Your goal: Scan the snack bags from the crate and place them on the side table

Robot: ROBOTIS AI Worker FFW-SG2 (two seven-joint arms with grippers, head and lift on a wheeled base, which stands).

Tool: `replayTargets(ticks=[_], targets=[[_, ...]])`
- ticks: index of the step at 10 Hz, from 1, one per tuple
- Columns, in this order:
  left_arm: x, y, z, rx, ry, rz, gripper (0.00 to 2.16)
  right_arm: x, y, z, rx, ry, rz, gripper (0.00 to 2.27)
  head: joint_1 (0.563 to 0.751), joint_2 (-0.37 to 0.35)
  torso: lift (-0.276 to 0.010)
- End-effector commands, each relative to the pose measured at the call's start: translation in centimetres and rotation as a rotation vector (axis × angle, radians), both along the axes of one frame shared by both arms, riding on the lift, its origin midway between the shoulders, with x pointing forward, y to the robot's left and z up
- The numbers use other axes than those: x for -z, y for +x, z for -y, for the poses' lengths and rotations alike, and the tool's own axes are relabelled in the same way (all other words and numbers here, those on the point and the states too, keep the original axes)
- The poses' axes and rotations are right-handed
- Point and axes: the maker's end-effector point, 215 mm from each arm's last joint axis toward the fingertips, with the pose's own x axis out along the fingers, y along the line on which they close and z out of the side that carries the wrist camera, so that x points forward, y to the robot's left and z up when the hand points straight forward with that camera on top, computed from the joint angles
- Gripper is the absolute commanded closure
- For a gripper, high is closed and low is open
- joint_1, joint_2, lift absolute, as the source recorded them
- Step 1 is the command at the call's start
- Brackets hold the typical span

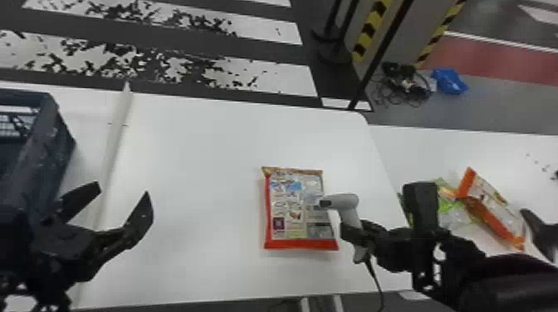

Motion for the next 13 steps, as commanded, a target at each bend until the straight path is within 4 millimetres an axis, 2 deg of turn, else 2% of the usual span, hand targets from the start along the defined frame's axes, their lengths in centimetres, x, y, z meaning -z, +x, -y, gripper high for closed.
replayTargets(ticks=[1,8,11,13], targets=[[0.1,-0.1,0.5,0.001,-0.005,-0.004,0.04,0.2,-0.3,-0.7,-0.013,0.004,-0.011,2.25,0.695,-0.228,-0.081],[-0.1,-0.2,1.8,0.014,-0.02,-0.003,0.04,0.7,-0.7,-1.7,-0.028,0.015,-0.027,2.26,0.695,-0.227,-0.081],[-0.1,-0.5,1.8,0.014,-0.021,-0.004,0.04,0.1,1.5,2.3,0.028,-0.02,0.007,2.25,0.695,-0.248,-0.081],[0.0,-0.6,2.0,0.016,-0.021,-0.006,0.04,0.8,3.8,5.4,0.065,-0.045,0.035,2.25,0.695,-0.277,-0.081]])
